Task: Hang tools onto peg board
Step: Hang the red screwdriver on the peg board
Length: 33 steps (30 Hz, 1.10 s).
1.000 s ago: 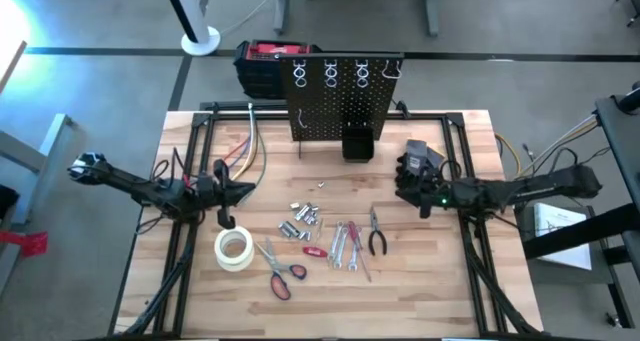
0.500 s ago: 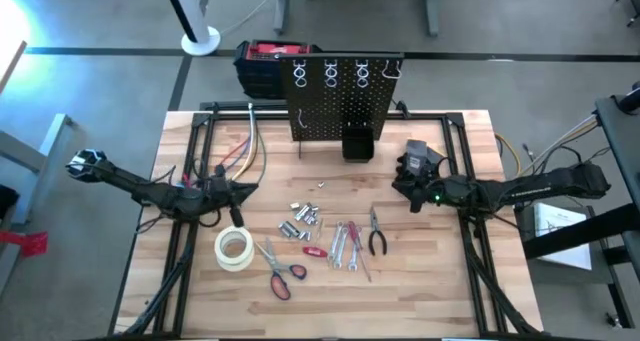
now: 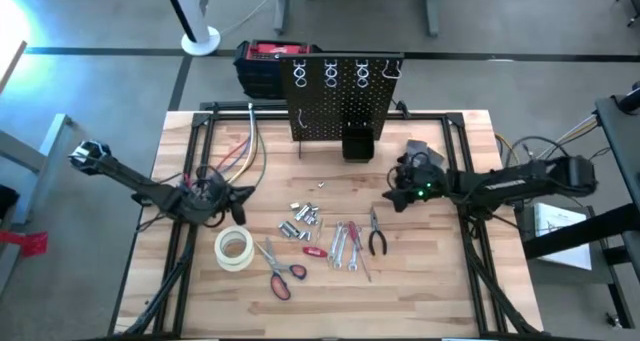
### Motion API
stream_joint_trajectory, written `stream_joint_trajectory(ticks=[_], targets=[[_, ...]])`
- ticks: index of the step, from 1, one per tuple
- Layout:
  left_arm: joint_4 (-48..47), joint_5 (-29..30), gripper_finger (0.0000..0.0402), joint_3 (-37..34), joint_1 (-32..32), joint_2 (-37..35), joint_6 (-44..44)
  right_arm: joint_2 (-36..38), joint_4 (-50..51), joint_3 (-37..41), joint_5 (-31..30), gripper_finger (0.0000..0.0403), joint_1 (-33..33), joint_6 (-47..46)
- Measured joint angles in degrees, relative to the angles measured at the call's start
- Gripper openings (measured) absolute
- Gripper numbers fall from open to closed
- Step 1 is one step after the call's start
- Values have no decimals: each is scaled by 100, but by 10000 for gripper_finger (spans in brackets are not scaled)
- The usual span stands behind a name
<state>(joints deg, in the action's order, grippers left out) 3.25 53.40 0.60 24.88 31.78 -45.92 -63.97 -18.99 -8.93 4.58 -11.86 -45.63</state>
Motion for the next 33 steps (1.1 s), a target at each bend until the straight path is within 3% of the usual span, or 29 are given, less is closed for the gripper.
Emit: stream_joint_trajectory(ticks=[6,9,14,19,23,28,33], targets=[[43,200,0,-2,20,1207,-627,-669,-369,-312,-21,1,-2,1143],[378,640,0,-4,18,1858,-983,-891,-670,-505,16,19,64,1443],[1387,553,0,-7,36,2698,-1110,-993,-651,-934,437,84,259,1436],[2206,573,0,-9,371,3259,-1117,-1418,-644,-1497,-99,161,794,1303],[2377,898,0,-10,1131,3441,-1160,-1903,-517,-1950,-442,208,1294,1051],[2374,2241,0,-11,2299,3500,-1767,-2196,711,-2524,-862,241,1696,-128],[2376,2519,0,-13,2593,3465,-1497,-2259,2406,-3235,-879,256,2086,-791]])
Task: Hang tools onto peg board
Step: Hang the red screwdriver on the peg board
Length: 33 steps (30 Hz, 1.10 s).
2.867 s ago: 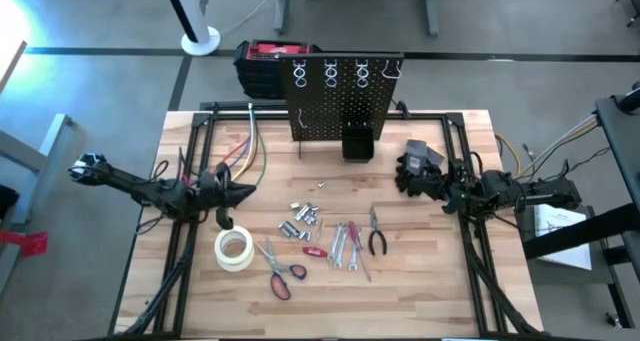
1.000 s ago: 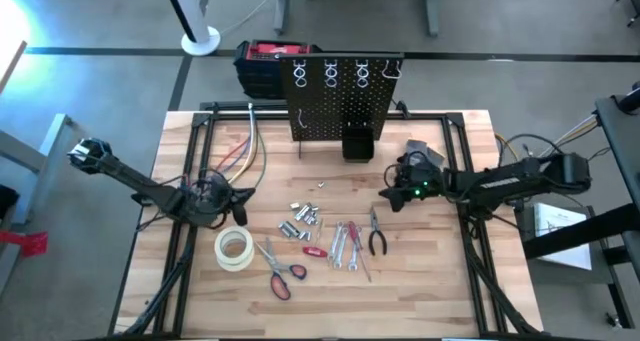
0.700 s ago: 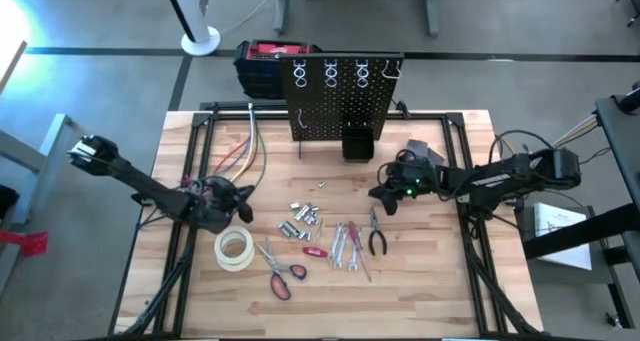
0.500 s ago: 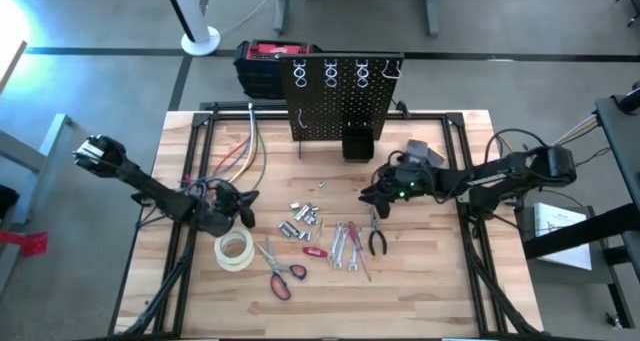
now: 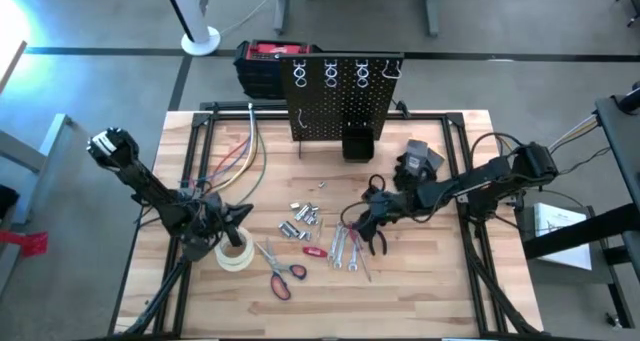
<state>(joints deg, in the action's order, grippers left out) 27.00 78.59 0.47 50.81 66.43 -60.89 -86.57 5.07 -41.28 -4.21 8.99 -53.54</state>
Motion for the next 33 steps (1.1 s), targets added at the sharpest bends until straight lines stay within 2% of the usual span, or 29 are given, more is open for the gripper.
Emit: stream_joint_trajectory(ticks=[4,7,10,14,18,19,22,23,27,30,33], targets=[[0,11,0,1,-134,-9,168,7,776,-516,-18,259,37,-240],[11,245,0,0,-278,2,102,-1,1228,-718,-28,255,-20,-383],[22,352,0,16,-399,-21,-232,-80,1398,-795,-21,251,-44,-440],[37,80,0,135,-415,-25,-288,-364,1239,-944,170,250,-35,-115],[33,-129,0,358,-397,90,491,-970,1271,-1123,225,251,-37,216],[28,-51,0,441,-381,152,728,-1127,1299,-1162,223,250,-37,244],[37,932,0,776,-337,386,920,-1501,1252,-1319,226,245,-37,330],[39,1092,0,881,-339,468,944,-1597,1268,-1364,234,242,-37,378],[12,1021,0,1155,-460,722,1328,-1746,1302,-1497,254,228,-37,544],[2,1100,0,1182,-451,935,972,-1715,1362,-1495,335,207,-46,675],[-12,1128,0,1100,-506,1134,-89,-1526,1621,-1481,1198,185,-210,1157]])
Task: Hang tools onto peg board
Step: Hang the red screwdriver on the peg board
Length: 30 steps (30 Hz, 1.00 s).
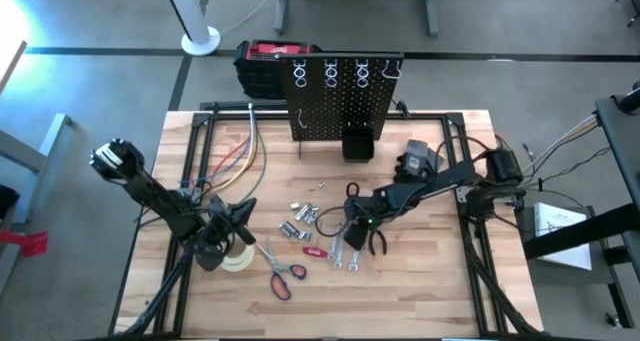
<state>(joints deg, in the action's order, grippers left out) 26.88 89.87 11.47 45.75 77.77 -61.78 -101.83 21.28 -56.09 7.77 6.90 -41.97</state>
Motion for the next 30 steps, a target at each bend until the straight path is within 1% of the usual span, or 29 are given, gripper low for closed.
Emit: stream_joint_trajectory(ticks=[2,4,6,9,11,13,15,18,22,24,26,28,30], targets=[[16,-35,0,-43,-27,152,-641,156,85,2,463,171,-134,487],[-14,-40,0,-108,-28,296,-1087,234,57,-5,559,154,-294,888],[16,-37,0,-103,-39,405,-1302,245,76,0,529,134,-433,993],[31,-63,0,-104,-38,490,-1374,243,83,13,225,100,-461,821],[34,-220,0,-103,-29,524,-1374,241,100,42,-121,81,-375,639],[38,-386,0,-103,-21,541,-1374,242,73,43,-543,71,-259,443],[45,-461,0,-103,-6,545,-1374,284,68,37,-768,68,-124,266],[54,-551,0,-103,4,485,-1284,361,-57,-122,-776,77,168,222],[58,-915,0,-102,-9,457,-721,342,-116,-448,-814,102,765,502],[60,-1042,0,-101,-10,463,-446,245,-114,-608,-964,117,1032,673],[67,-1150,0,-101,-10,464,-292,131,-25,-744,-1253,136,1193,901],[92,-1153,0,-101,-10,464,-192,-5,146,-876,-1472,157,1253,1150],[126,-1153,0,-88,-10,464,-172,-145,249,-1005,-1524,178,1261,1317]])
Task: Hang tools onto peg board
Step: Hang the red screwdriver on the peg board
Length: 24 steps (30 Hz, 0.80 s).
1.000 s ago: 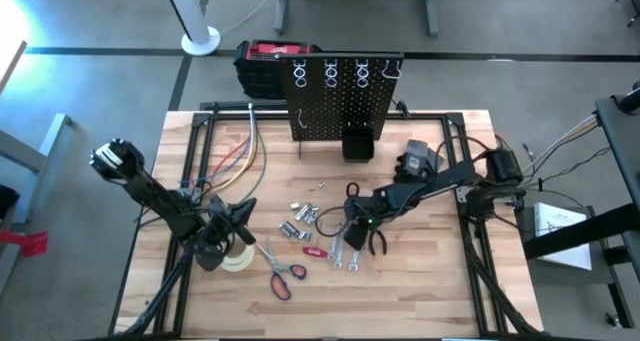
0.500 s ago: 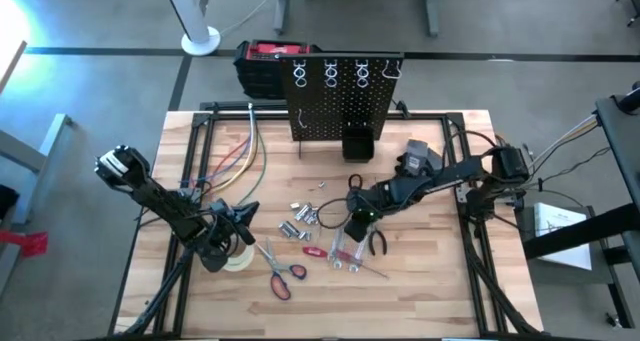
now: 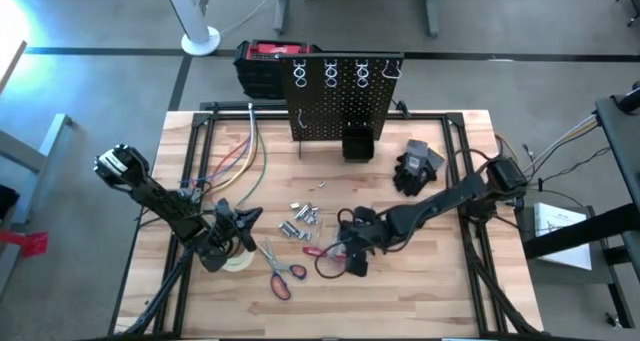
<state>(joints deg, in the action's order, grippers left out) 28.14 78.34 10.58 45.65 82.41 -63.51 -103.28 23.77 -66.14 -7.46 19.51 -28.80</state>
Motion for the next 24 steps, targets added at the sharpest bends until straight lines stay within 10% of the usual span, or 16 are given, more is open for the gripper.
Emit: stream_joint_trajectory(ticks=[9,24], targets=[[11,-3,0,480,0,0,476,-526,-31,-110,453,228,148,250],[-178,83,0,1296,-109,146,1801,-1046,-230,-129,578,176,61,415]])
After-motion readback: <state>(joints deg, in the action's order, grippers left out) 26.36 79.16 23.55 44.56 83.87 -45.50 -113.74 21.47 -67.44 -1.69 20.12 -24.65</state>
